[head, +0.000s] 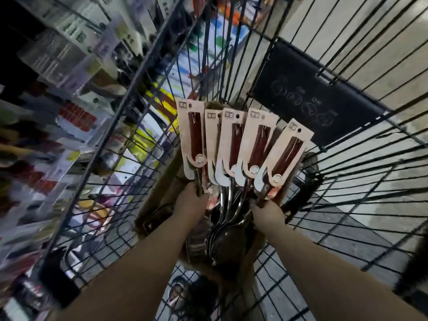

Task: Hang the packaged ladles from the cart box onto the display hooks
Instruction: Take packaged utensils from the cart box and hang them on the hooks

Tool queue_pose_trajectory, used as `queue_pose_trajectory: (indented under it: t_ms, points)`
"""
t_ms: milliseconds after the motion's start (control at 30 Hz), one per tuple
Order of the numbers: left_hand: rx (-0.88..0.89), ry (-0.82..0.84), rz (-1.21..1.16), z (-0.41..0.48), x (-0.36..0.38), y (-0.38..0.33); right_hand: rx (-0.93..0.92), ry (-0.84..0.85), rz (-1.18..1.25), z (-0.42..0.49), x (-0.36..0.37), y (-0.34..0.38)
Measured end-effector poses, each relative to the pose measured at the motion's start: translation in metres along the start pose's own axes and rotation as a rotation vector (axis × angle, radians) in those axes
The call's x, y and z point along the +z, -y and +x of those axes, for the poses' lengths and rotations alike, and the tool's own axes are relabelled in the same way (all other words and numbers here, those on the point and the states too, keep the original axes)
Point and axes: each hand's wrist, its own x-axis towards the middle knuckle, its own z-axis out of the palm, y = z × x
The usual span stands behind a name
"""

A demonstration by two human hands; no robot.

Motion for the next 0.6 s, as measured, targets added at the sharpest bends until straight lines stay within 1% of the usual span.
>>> queue_pose_trajectory:
  t_ms: [100, 233, 333, 433, 533, 600]
  points:
    - [-0.044, -0.005, -0.013, 0.005, 0.004, 0.006, -0.022, -0.028, 0.043, 0.000, 0.002, -0.008]
    - [-0.072, -0.084, -0.137, -0.001, 0.005, 0.006, -0.121, 0.017, 0.140, -0.011, 0.003, -0.013]
    - [0.055, -0.139, -0.053, -0.013, -0.004, 0.003, -0.218, 0.044, 0.239, -0.023, 0.002, -0.011]
    - [0.176, -0.189, -0.018, -0.030, -0.016, 0.001, -0.275, 0.066, 0.315, -0.038, -0.004, -0.002]
    - [0.187, -0.216, -0.116, -0.047, -0.029, -0.006, -0.339, 0.094, 0.364, -0.058, -0.016, 0.010]
    - [0.201, -0.196, -0.142, -0.057, -0.038, -0.014, -0.434, 0.095, 0.324, -0.073, -0.024, 0.018]
